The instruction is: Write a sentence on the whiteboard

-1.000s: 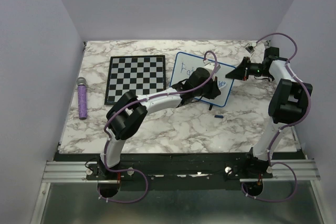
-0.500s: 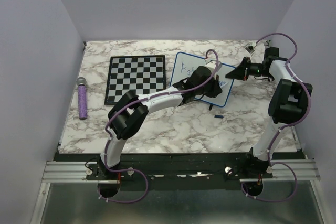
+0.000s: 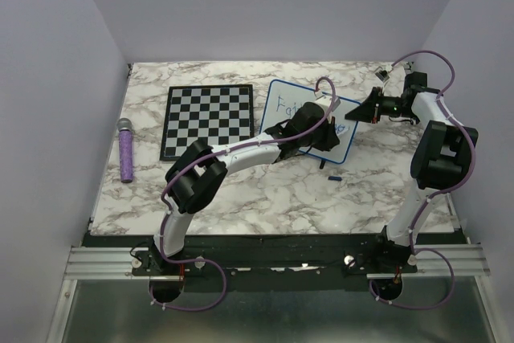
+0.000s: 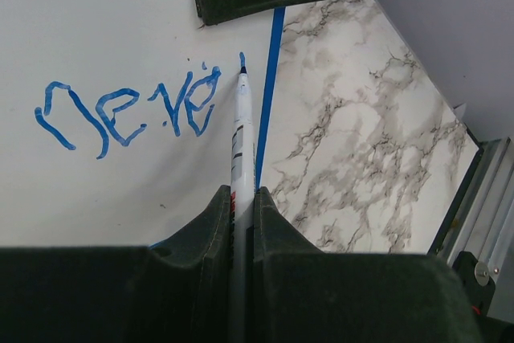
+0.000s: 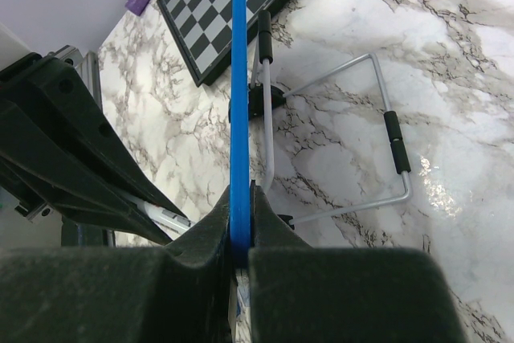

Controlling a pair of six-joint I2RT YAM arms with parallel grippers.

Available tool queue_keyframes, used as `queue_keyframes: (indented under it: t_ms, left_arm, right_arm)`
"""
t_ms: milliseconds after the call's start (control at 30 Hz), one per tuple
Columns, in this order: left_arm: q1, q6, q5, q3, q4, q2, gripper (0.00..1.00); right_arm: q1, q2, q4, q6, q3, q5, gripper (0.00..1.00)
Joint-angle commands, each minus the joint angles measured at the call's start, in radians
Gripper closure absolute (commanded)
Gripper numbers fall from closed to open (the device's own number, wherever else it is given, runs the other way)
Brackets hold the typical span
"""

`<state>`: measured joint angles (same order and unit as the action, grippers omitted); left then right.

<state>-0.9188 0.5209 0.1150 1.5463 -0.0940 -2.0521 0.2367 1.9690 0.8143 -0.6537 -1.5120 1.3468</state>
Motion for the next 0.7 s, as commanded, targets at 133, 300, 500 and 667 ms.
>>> queue_keyframes:
  t_ms: [133, 300, 500, 667]
  left_arm:
    - [-0.003, -0.01, -0.018, -0.025, 0.036, 0.003, 1.0]
    - [-0.003, -0.006, -0.018, -0.043, 0.037, 0.009, 1.0]
    - [-0.003, -0.005, -0.021, -0.063, 0.034, 0.018, 1.0]
    - [-0.003, -0.006, -0.02, -0.084, 0.031, 0.026, 1.0]
  right_arm:
    - [-0.005, -0.015, 0.006, -0.04, -0.024, -0.028, 0.99]
    - [-0.005, -0.016, 0.006, -0.04, -0.025, -0.026, 1.0]
    - [-0.005, -0.016, 0.006, -0.038, -0.025, -0.026, 0.99]
    - [-0.005, -0.015, 0.006, -0.037, -0.027, -0.026, 0.99]
